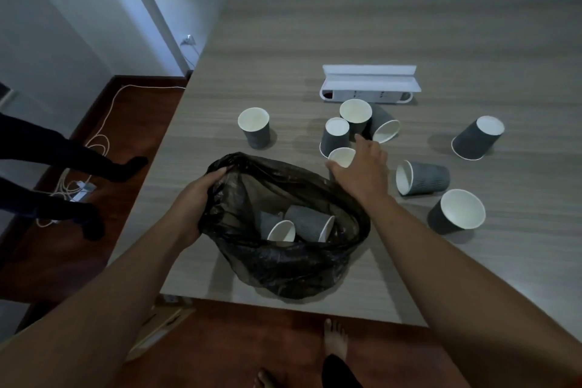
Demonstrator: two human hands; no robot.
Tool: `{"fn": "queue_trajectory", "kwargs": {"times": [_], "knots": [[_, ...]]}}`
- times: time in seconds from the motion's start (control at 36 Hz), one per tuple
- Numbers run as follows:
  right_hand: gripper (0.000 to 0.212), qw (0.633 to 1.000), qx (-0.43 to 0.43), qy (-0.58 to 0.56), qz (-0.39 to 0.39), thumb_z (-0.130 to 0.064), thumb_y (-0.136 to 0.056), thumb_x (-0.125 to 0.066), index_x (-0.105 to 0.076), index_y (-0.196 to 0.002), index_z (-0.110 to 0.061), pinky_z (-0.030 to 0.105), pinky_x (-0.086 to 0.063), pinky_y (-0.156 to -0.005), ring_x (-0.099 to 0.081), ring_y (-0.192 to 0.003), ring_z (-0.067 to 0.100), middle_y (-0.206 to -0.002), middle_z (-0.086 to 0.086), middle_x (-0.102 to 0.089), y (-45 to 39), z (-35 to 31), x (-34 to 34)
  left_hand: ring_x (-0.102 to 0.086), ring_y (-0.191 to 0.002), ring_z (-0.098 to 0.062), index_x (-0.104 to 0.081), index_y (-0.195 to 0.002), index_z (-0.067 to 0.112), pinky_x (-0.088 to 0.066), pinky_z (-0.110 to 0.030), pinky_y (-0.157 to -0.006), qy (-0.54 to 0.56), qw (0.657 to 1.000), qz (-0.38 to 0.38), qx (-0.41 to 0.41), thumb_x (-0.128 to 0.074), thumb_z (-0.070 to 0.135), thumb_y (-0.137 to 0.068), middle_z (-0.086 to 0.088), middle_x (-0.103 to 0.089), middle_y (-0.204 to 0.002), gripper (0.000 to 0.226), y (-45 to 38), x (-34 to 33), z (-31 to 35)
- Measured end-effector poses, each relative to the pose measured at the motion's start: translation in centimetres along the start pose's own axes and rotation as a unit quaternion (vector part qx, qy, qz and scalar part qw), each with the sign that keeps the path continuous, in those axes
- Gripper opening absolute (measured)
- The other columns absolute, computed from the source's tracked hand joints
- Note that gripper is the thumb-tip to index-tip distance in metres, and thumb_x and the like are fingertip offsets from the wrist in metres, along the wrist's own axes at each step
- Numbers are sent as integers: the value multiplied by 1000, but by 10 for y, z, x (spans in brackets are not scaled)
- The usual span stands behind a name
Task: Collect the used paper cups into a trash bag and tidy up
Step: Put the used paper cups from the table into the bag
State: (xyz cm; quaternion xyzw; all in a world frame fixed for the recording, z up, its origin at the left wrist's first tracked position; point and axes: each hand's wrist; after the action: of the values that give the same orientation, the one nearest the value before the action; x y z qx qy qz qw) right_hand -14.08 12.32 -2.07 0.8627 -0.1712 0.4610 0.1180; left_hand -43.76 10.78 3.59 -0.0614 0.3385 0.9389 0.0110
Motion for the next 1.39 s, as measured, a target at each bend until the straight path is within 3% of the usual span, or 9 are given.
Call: {"fn": "queue_trajectory", "kwargs": {"times": [0.11,0.31,0.44,0.58,0.69,0.86,1.03,1.17,1.39], "knots": [[107,996,-35,37,-74,-63,-68,-70,-21,-150,-14,49,-38,-101,-31,-134,35,-151,11,-30,-11,5,-17,-74,-90,-26,-77,-102,13,-57,-31,-74,3,1000,-7,-1,-60,36,-91,-11,-77,-101,31,-2,-7,0],[83,998,-61,-31,-12,-46,-69,-71,-40,-135,-7,47,-44,-97,-40,-125,34,-136,13,-43,-16,2,-18,-75,-87,-24,-79,-97,14,-58,-26,-61,-3,1000,-13,-9,-60,35,-91,-10,-77,-101,29,-6,-12,9],[65,964,-68,-249,57,-51,-69,-62,-56,-120,-11,40,-45,-97,-53,-113,27,-124,10,-52,4,-12,4,-74,-93,-25,-72,-111,11,-56,-30,-72,2,1000,4,-8,-60,38,-91,-11,-76,-106,36,-7,-15,14],[49,883,-66,-460,-70,-43,-64,-71,-63,-106,-21,15,-49,-64,-64,-82,4,-96,-2,-68,58,-26,-5,-75,-87,-22,-72,-107,10,-57,-29,-70,25,1000,7,-10,-57,37,-94,-10,-77,-100,34,-6,-24,20],[56,916,-2,-371,-154,-38,-60,-80,-54,-109,-29,30,-52,-86,-62,-99,15,-108,-3,-63,82,-34,-34,-73,-96,-25,-71,-113,8,-56,-33,-80,36,999,-2,-13,-56,37,-94,-12,-75,-106,37,-6,-26,27],[85,967,121,-169,-146,-49,-64,-82,-46,-133,-15,32,-41,-103,-48,-122,19,-130,2,-51,91,-35,-59,-70,-105,-28,-74,-110,10,-53,-37,-85,62,997,-25,-25,-55,38,-93,-13,-72,-116,38,-9,-22,38],[77,975,180,-85,-100,-71,-72,-61,-52,-129,-20,37,-43,-97,-48,-113,22,-118,1,-55,73,-41,-55,-71,-103,-29,-74,-110,12,-53,-38,-84,64,998,-1,-28,-56,41,-92,-12,-73,-115,39,-13,-5,44],[32,966,173,-187,50,-33,-85,-65,-64,-110,-14,37,-45,-87,-52,-97,19,-98,2,-61,31,-46,-36,-72,-99,-29,-69,-117,9,-55,-36,-82,44,998,28,-22,-57,39,-93,-12,-74,-112,41,-14,6,43],[58,982,180,-37,-31,-17,-79,-60,-48,-136,-13,41,-40,-99,-42,-122,31,-131,8,-48,-60,-63,-29,-73,-96,-30,-77,-103,11,-54,-36,-79,11,999,48,-10,-59,40,-92,-13,-75,-107,35,-23,11,41]]}}
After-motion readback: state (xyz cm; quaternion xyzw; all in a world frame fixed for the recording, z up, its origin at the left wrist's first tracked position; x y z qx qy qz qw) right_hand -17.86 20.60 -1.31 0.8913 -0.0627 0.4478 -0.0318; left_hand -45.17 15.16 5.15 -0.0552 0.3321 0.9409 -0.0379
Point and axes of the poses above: each hand's wrist, its own y-axis away from the middle knuckle, its own x-axis out of the back of the hand, z = x × y
